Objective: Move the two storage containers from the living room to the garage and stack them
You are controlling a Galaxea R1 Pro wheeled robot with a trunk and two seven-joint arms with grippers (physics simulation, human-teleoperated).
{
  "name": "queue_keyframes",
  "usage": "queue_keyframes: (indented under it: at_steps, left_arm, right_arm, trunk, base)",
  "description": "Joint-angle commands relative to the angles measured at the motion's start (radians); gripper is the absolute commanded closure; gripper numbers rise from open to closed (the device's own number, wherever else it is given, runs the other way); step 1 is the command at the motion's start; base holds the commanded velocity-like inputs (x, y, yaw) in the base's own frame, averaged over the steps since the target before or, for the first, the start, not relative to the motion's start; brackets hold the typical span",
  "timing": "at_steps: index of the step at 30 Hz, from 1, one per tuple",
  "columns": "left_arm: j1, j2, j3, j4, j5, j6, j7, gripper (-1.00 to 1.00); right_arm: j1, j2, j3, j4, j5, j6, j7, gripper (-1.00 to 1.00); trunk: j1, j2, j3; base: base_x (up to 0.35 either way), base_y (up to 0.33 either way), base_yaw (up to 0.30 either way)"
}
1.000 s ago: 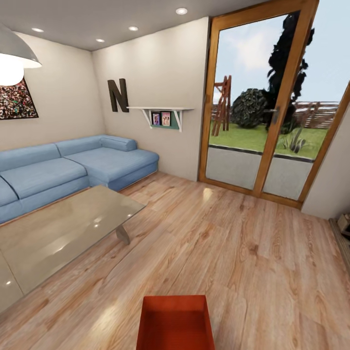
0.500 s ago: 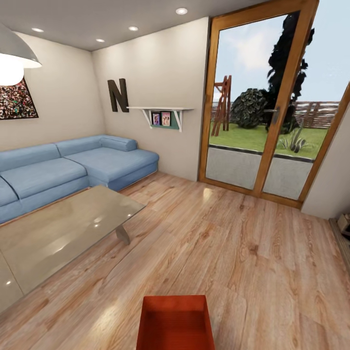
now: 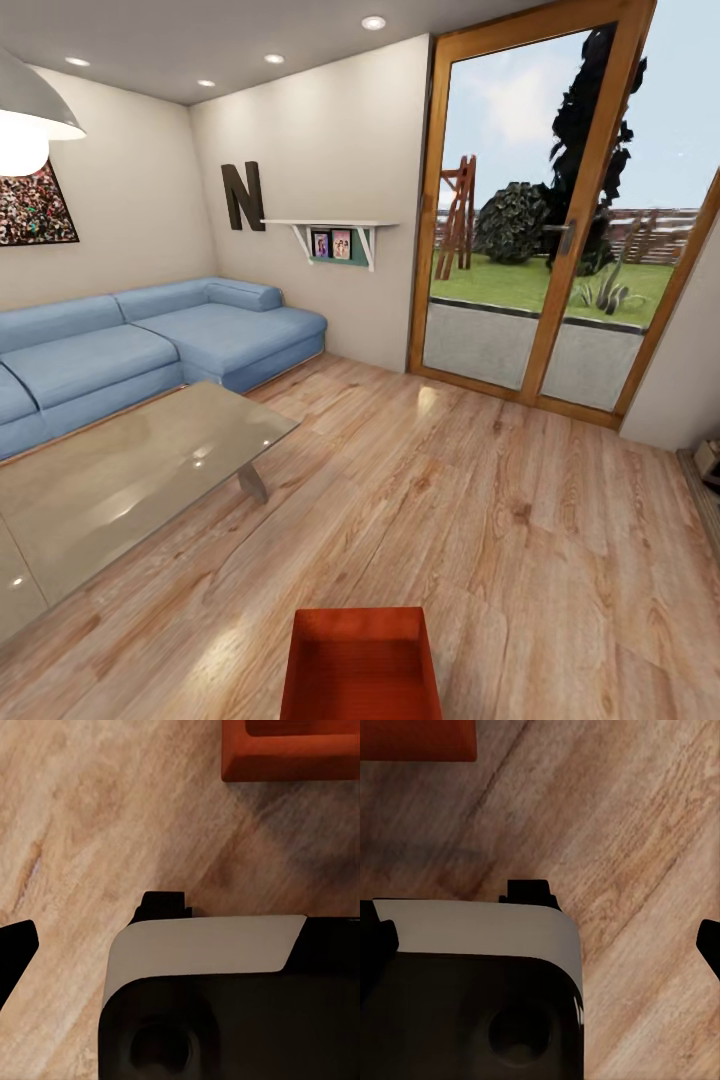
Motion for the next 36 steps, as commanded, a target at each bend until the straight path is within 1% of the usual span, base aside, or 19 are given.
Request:
queue_keyframes:
  at_steps: [1, 5, 12, 18, 34, 36]
  left_arm:
    - [0.000, -0.002, -0.006, 0.001, 0.006, -0.001, 0.003, -1.00]
    - [0.000, -0.002, -0.005, 0.001, 0.006, 0.000, 0.002, -1.00]
    - [0.000, -0.001, -0.005, 0.001, 0.006, 0.002, 0.002, -1.00]
    - [0.000, -0.001, -0.005, 0.001, 0.006, 0.002, 0.002, -1.00]
    - [0.000, 0.000, -0.005, 0.001, 0.007, 0.002, 0.002, -1.00]
    - [0.000, 0.000, -0.005, 0.001, 0.007, 0.002, 0.002, -1.00]
  right_arm:
    - [0.000, 0.000, 0.008, -0.001, -0.008, -0.002, -0.004, -1.00]
    - [0.000, 0.000, 0.008, -0.001, -0.008, -0.002, -0.004, -1.00]
    - [0.000, 0.004, 0.009, -0.001, -0.008, 0.004, -0.004, -1.00]
    - [0.000, 0.000, 0.008, -0.001, -0.008, 0.000, -0.004, -1.00]
    - [0.000, 0.000, 0.011, -0.001, -0.008, 0.001, -0.004, -1.00]
    - [0.000, 0.000, 0.011, -0.001, -0.008, 0.001, -0.004, -1.00]
  trunk:
    - [0.000, 0.000, -0.001]
    - [0.000, 0.000, -0.001]
    - [0.027, -0.049, -0.023]
    - [0.050, -0.091, -0.049]
    - [0.111, -0.203, -0.124]
    - [0.111, -0.203, -0.127]
  base:
    - [0.000, 0.000, 0.000]
    - [0.000, 0.000, 0.000]
    - [0.000, 0.000, 0.000]
    - [0.000, 0.000, 0.000]
    - [0.000, 0.000, 0.000]
    - [0.000, 0.000, 0.000]
